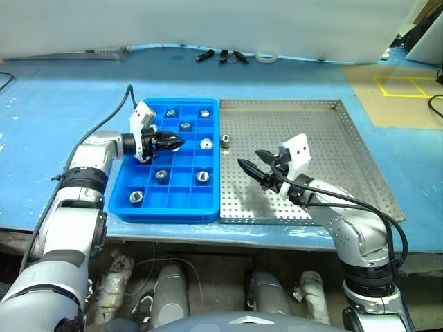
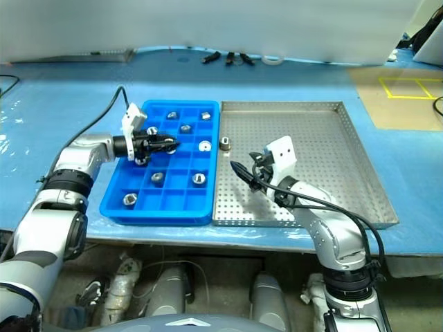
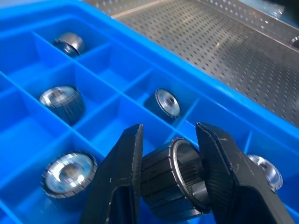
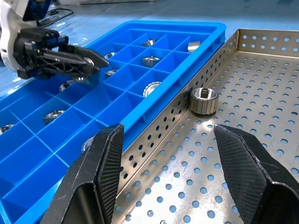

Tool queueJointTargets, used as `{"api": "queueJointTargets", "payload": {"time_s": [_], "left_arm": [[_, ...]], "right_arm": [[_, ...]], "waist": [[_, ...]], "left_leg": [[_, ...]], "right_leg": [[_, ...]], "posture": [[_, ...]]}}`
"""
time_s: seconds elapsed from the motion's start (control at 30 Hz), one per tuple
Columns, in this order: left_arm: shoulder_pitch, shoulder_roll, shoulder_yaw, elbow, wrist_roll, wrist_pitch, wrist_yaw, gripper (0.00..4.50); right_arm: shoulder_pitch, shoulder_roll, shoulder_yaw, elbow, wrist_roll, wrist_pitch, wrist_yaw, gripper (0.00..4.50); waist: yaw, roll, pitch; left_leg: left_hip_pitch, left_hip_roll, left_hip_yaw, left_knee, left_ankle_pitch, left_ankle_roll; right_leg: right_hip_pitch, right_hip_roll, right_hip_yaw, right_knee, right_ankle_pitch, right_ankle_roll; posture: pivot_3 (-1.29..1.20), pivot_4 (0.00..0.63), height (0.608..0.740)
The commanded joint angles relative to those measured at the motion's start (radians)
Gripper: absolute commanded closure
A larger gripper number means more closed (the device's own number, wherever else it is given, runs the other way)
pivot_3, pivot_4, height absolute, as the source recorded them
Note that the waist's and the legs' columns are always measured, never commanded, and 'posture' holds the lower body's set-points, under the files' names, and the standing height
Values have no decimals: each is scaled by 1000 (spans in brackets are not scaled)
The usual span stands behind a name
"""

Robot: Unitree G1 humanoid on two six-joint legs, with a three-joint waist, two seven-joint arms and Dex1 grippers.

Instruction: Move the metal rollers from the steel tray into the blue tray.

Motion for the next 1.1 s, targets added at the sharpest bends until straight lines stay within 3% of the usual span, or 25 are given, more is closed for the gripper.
{"api": "queueJointTargets", "payload": {"time_s": [0.03, 0.47, 0.63, 0.87, 1.1], "left_arm": [[2, -3, 3, -37, 4, -8, -2, 3066], [-21, -63, -7, 27, 45, -43, 19, 3066], [-39, -52, 10, 58, 38, -23, 30, 1485], [-107, -55, 39, -50, -20, 59, -16, 1485], [-77, -52, 59, -335, -132, 269, -14, 1485]], "right_arm": [[8, -2, -4, -36, 9, -22, 4, 1284], [17, -14, -6, -38, 7, -19, 5, 1284], [20, -13, -5, -41, 8, -19, 0, 1248], [4, -22, -16, -25, 10, -29, 9, 1248], [-225, -15, -4, 259, -97, -138, -7, 1248]], "waist": [[0, 0, 0], [-1, 0, 0], [-1, 0, 0], [1, 0, 0], [-7, 0, 0]], "left_leg": [[0, 0, 0, 0, 0, 0], [0, 0, 0, 0, 0, 0], [3, 0, 0, 0, 0, 0], [4, 0, 0, -1, 0, 0], [4, 0, 1, 0, 0, 0]], "right_leg": [[0, 0, 0, 0, 0, 0], [0, 0, 0, 0, 0, 0], [3, 0, 0, 0, 0, 0], [3, 0, 0, 0, 0, 0], [2, 0, 1, 1, 0, 0]], "posture": [[-310, 150, 740], [-318, 150, 740], [-320, 150, 740], [-302, 150, 740], [-266, 150, 740]]}}
